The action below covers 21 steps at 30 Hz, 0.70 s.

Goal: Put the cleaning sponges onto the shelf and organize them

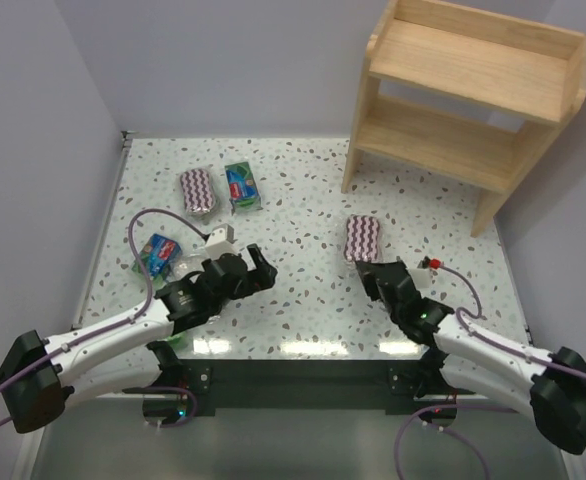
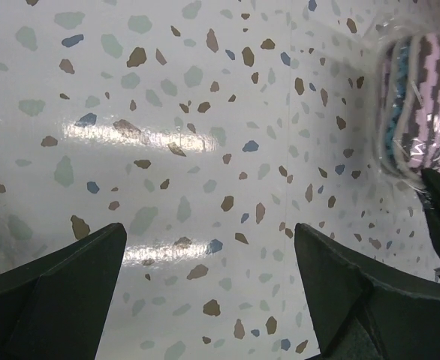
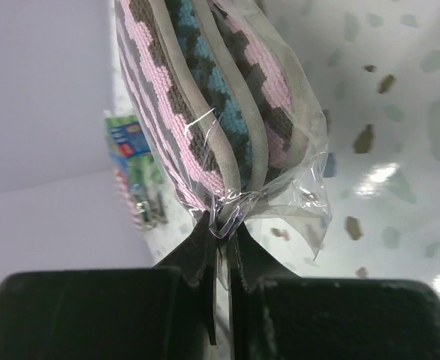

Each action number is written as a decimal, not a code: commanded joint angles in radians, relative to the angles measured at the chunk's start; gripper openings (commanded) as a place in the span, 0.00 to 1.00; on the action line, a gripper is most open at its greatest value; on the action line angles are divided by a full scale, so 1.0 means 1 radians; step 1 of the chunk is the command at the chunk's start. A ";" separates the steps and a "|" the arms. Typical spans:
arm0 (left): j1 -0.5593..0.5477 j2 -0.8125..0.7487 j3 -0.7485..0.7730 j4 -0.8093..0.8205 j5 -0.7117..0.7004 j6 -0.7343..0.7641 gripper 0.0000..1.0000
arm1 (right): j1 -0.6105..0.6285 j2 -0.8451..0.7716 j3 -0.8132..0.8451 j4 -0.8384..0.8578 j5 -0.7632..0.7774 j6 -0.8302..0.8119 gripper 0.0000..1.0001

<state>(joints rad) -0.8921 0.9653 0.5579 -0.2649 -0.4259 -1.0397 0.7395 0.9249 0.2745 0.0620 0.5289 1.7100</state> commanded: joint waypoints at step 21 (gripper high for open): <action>0.004 -0.046 -0.001 -0.045 -0.025 -0.019 1.00 | -0.309 -0.108 0.403 0.041 0.195 -0.489 0.00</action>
<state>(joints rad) -0.8913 0.9447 0.5579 -0.3004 -0.4274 -1.0405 0.5396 0.7547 0.6277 0.0063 0.7837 1.2755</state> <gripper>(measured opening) 0.997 0.036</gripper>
